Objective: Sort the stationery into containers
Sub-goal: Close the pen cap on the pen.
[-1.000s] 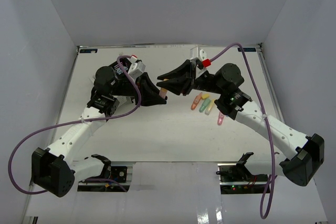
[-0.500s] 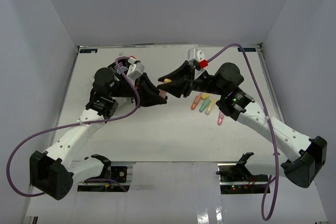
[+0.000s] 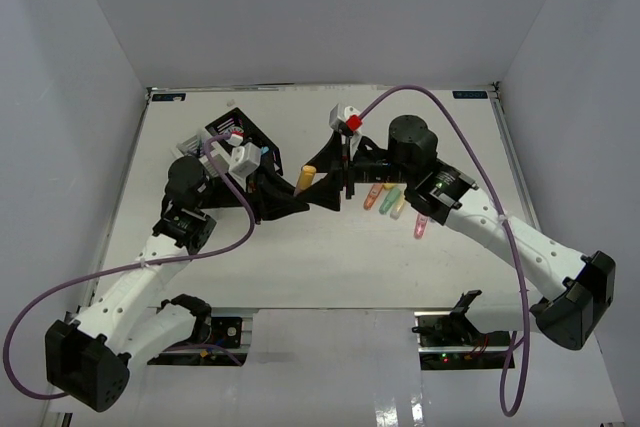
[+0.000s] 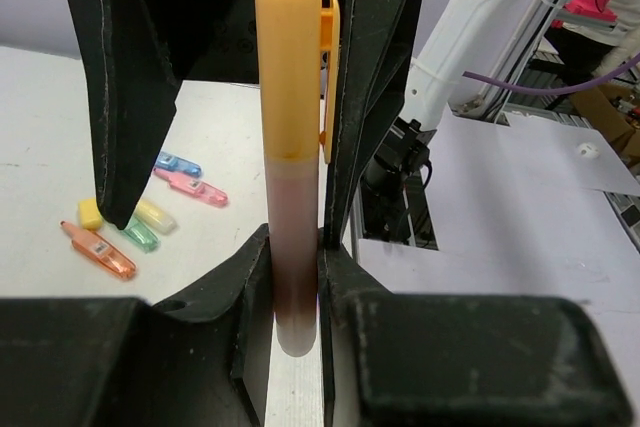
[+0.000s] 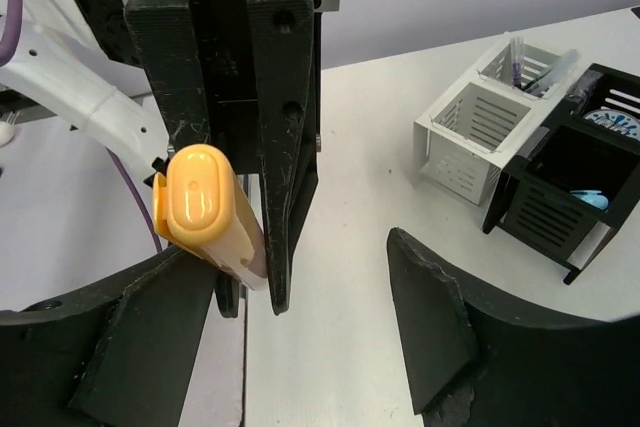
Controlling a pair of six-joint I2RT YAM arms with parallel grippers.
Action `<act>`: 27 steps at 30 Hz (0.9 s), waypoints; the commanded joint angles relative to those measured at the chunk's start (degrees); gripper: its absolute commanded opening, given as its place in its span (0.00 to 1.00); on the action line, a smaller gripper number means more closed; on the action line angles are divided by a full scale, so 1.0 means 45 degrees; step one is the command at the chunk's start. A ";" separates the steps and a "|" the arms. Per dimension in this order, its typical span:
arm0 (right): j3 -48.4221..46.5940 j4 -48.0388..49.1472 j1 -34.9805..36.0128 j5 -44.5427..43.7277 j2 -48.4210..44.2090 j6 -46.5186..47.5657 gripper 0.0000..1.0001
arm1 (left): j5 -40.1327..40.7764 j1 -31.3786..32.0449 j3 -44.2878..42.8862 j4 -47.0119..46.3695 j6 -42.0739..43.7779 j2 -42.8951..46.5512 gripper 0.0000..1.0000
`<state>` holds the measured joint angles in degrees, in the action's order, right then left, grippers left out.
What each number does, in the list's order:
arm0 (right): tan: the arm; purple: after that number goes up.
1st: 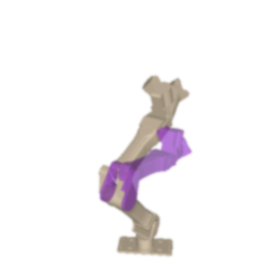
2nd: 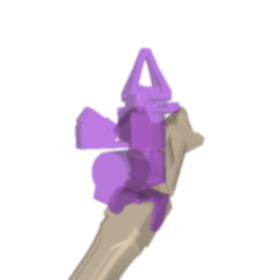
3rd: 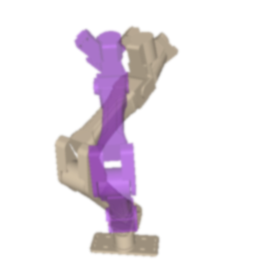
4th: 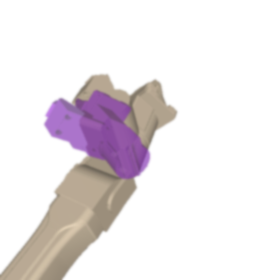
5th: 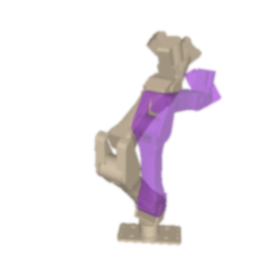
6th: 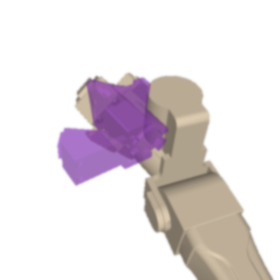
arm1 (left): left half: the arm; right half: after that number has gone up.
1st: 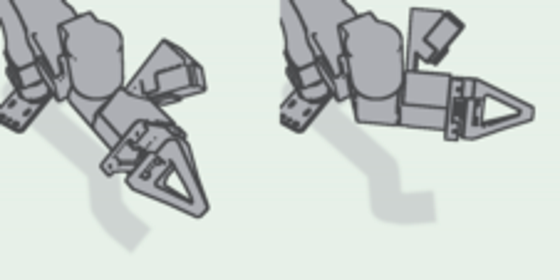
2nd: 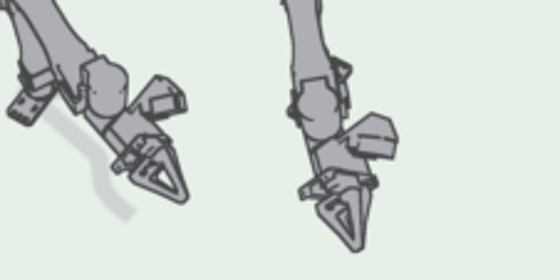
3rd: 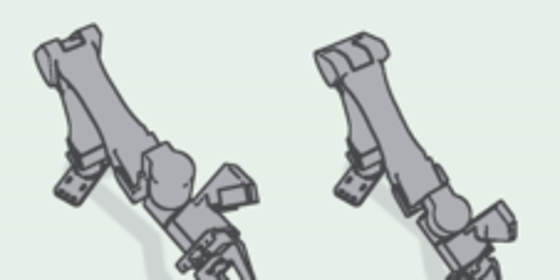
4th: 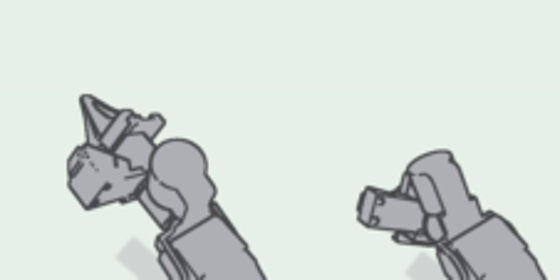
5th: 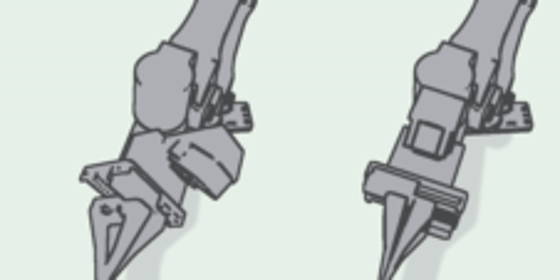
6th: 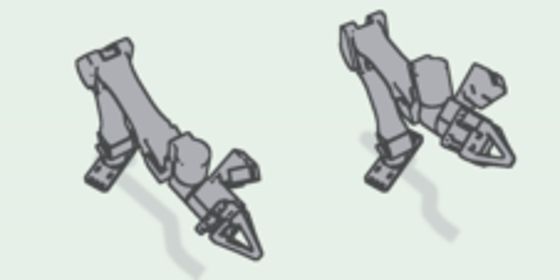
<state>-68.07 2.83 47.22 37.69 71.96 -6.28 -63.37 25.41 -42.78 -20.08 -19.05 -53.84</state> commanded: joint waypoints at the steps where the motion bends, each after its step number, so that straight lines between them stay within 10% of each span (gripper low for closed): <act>1: -0.0458 -0.1352 0.0034 -0.0134 0.0044 0.0420 0.74 | 0.0782 0.0154 -0.0238 -0.0793 0.0365 0.0618 0.00; 27: -0.0379 -0.0219 0.0034 -0.1461 -0.1111 0.1279 0.81 | 0.0490 0.0154 -0.0453 0.0926 0.1049 -0.0124 0.00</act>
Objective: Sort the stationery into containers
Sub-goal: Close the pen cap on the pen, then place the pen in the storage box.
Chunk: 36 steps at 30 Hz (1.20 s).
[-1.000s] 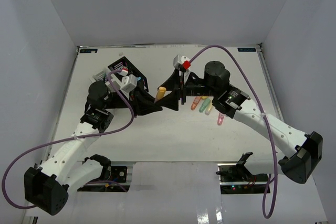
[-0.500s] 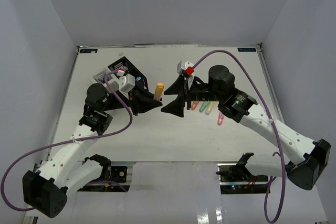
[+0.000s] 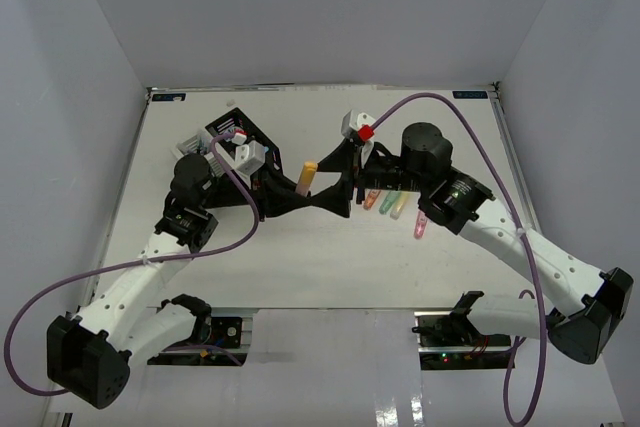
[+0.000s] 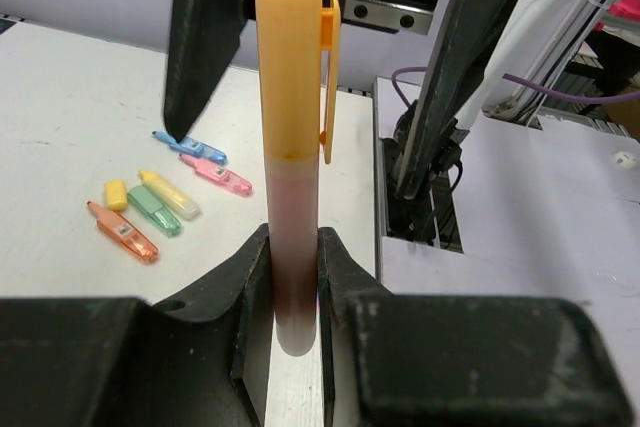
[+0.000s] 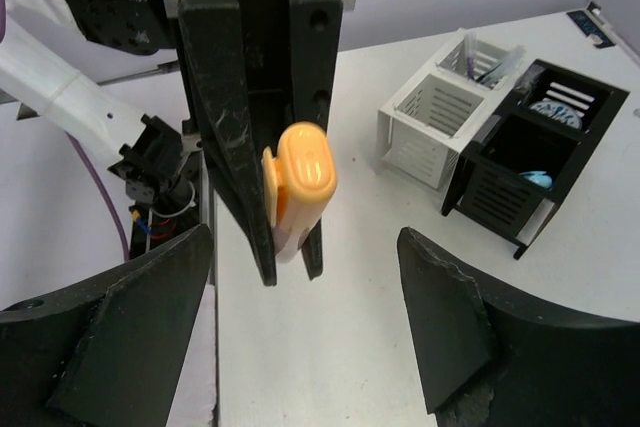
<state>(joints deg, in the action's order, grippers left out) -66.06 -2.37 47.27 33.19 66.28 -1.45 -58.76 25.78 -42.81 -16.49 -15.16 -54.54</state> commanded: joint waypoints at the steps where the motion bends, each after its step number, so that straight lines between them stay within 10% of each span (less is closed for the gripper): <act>1: -0.0943 0.0995 0.0043 -0.0577 0.0212 0.0225 0.80 | -0.0651 0.0072 -0.0448 0.0149 0.0185 0.0050 0.00; 9: -0.1471 0.1699 0.0024 -0.0384 0.0972 0.0011 0.71 | -0.1102 0.0072 -0.0546 0.0188 0.0224 -0.0067 0.00; 14: -0.1433 0.2147 0.0004 0.0182 0.1208 -0.0263 0.47 | -0.1141 0.0072 -0.0546 0.0285 0.0282 -0.0047 0.00; 19: -0.1511 0.2187 0.0004 0.0125 0.1442 -0.0205 0.10 | -0.0440 0.0072 -0.0643 0.0869 0.0652 0.0011 0.28; 24: -0.1706 0.2246 -0.0074 -0.0615 0.1950 0.0049 0.08 | 0.1277 0.0072 -0.1169 0.2760 0.1492 0.0050 0.64; 27: -0.2018 0.2478 -0.0093 -0.1103 0.2457 0.0225 0.08 | 0.3423 0.0072 -0.1405 0.4340 0.2039 0.0128 0.84; 36: -0.3521 0.4471 -0.0093 -0.1631 0.5307 0.0186 0.08 | 1.2659 0.0072 -0.0274 0.7567 0.1535 0.1883 0.98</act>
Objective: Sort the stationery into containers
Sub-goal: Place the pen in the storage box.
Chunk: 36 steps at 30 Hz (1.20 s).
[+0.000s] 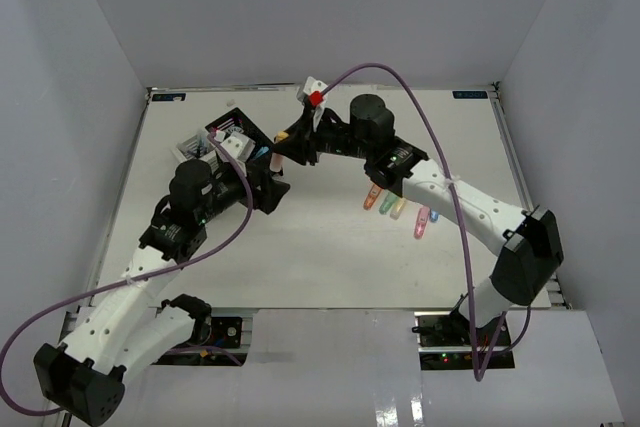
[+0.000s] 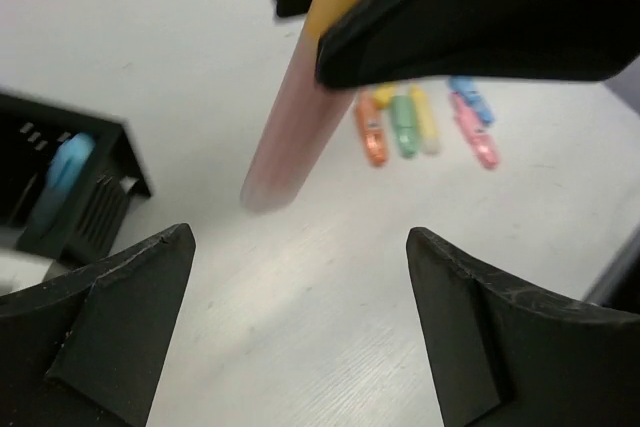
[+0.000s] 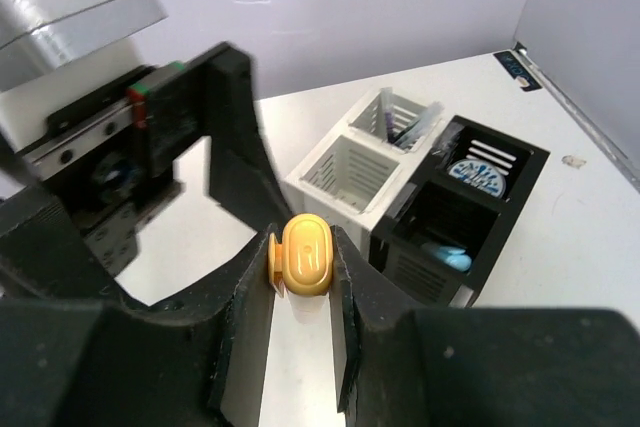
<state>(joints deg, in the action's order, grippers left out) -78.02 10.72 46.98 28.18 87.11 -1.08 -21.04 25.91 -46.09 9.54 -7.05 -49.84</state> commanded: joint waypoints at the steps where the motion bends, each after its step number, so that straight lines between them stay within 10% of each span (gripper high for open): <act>1: -0.1040 0.1872 -0.0030 -0.0579 0.0990 0.0104 0.08 | 0.5232 0.0043 0.0611 0.2037 -0.0366 0.0997 0.98; 12: -0.3929 0.3300 -0.0030 -0.0950 0.5113 -0.0092 0.08 | 0.9595 0.0004 0.1179 0.2762 -0.1206 0.1721 0.98; 27: -0.5280 0.4766 -0.0011 -0.2121 0.8414 0.0006 0.12 | 0.9285 -0.0386 0.1257 0.2587 -0.1403 0.2092 0.98; 36: -0.5436 0.4532 -0.0011 -0.2337 0.8533 0.0143 0.77 | 0.8621 -0.0816 0.1315 0.2392 -0.1441 0.2190 0.98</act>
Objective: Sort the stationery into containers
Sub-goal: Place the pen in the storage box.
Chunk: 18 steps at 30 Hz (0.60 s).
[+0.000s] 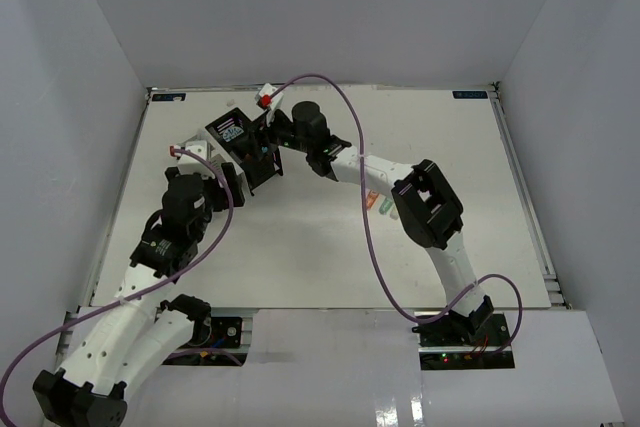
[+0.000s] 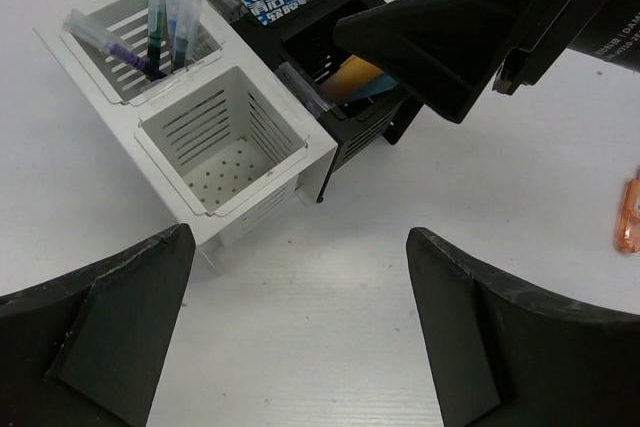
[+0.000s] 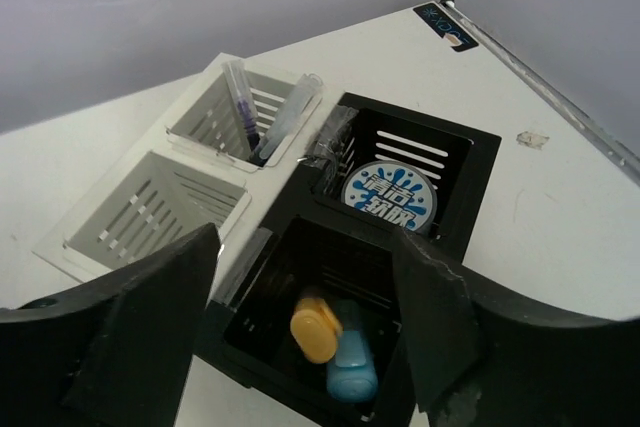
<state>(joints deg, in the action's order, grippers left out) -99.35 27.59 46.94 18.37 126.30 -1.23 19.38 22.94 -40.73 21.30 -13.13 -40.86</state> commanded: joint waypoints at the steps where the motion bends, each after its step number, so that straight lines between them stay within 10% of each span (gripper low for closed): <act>1: -0.0657 0.0724 -0.0020 -0.0157 -0.0253 0.0177 0.80 | -0.0380 -0.0175 0.0125 -0.0202 -0.0091 0.0194 0.98; 11: 0.3539 -0.0036 -0.0021 -0.3428 -0.4878 0.0899 0.98 | -0.0985 -0.0234 0.0262 -0.0476 -0.0072 -0.0097 0.98; 18: 0.7912 -0.1620 -0.0235 -0.7671 -0.9795 0.0374 0.90 | -0.2136 -0.0293 -0.0050 -0.0319 -0.0170 -0.0802 0.98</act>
<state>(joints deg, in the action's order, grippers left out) -69.89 22.61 46.46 -4.12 89.06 1.50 13.65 22.06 -39.81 20.34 -13.50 -44.53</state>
